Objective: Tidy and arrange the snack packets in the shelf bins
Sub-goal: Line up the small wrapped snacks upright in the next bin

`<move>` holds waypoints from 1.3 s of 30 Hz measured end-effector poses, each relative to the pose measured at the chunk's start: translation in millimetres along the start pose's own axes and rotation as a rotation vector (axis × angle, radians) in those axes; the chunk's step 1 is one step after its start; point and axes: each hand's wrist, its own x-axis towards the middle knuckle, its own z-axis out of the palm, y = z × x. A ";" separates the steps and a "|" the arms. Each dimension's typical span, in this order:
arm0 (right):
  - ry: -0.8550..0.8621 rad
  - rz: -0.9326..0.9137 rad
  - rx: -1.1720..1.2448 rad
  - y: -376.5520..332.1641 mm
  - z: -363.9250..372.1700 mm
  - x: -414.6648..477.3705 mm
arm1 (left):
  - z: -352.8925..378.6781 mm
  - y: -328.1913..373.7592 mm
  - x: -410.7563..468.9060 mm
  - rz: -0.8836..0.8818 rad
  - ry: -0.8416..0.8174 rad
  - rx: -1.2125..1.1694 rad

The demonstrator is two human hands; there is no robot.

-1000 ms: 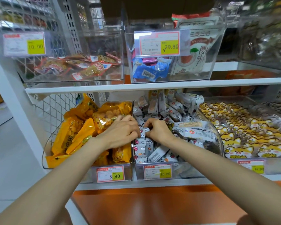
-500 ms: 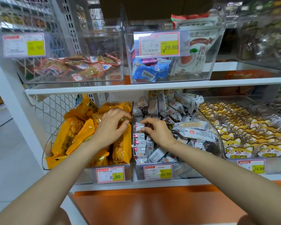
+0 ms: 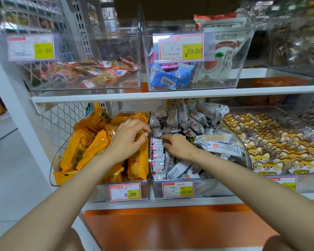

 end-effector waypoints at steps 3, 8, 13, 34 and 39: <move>0.088 -0.054 -0.079 0.1 -15.2 -12.7 | -3.0 2.8 -0.9 0.015 -0.015 -0.013; 0.108 -0.179 -0.206 -3.2 -52.6 -38.1 | -4.9 8.7 0.1 0.046 -0.041 -0.033; -0.095 -0.275 -0.707 9.4 -56.1 -55.4 | -0.3 21.2 4.9 0.097 -0.054 -0.046; 0.146 -0.194 0.031 30.9 -62.1 -79.7 | 24.6 65.5 13.8 -0.065 -0.418 -0.256; 0.287 -0.226 -0.092 34.0 -70.4 -93.1 | 17.9 58.6 14.7 -0.141 -0.343 -0.385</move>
